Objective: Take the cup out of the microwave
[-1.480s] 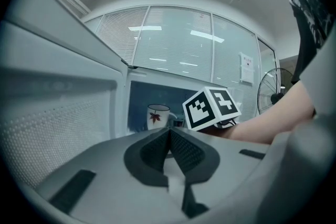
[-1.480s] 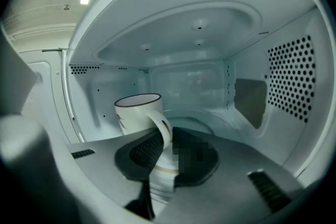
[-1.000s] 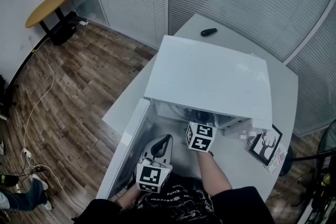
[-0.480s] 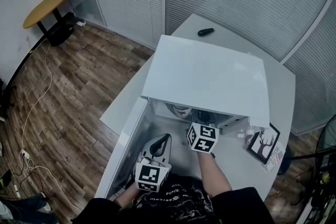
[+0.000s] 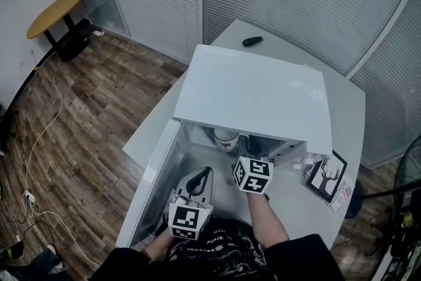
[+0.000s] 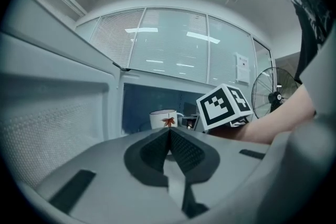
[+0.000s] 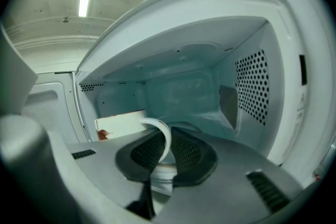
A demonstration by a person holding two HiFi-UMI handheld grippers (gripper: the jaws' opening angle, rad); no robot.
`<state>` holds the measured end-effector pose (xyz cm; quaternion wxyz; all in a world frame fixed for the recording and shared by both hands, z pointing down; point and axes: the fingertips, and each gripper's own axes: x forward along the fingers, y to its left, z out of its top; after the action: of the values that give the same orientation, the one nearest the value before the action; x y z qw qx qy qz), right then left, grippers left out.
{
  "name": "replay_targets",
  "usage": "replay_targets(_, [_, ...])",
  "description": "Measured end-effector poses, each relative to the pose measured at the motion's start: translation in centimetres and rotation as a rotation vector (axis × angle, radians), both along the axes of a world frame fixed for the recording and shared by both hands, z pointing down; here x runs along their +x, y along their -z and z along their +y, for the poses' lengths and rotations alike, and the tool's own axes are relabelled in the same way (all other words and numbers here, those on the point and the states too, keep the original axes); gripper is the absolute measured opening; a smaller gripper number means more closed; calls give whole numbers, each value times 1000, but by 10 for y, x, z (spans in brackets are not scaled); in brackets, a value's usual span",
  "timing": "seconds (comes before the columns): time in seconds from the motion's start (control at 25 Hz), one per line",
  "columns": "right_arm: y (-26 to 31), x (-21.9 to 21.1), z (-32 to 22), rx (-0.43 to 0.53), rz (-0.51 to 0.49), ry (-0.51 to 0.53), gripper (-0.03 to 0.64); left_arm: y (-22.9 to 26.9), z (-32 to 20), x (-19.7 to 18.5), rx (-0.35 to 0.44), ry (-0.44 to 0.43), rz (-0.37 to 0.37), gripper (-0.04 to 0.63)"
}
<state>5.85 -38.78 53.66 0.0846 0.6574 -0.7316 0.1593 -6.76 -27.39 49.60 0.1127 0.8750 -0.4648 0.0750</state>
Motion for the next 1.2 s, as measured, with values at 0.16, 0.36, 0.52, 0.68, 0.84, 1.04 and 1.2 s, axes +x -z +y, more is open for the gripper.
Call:
replay_targets(0.16, [4,1,8,7,-4,1,40,4,4,1,10,-2,-1,6])
replay_targets(0.36, [8,5,17,13,-6,2,40,5,9,2,16,4,-5,6])
replay_targets(0.52, [10,6,26,14,-3,4,40,7,12,0,20,17,-2,6])
replay_targets(0.68, [11,7,37,11,11,11,41,8,17,0,14,31,1,6])
replay_targets(0.84, [18,7,47,23,27,28,43,8,22,0,14,49,0,6])
replay_targets(1.04, [22,8,65,26,16,31,43,3,31,-2,8,83,-17,6])
replay_targets(1.2, [25,14,81,24,10,32,43,7,40,3,5,102,-1,6])
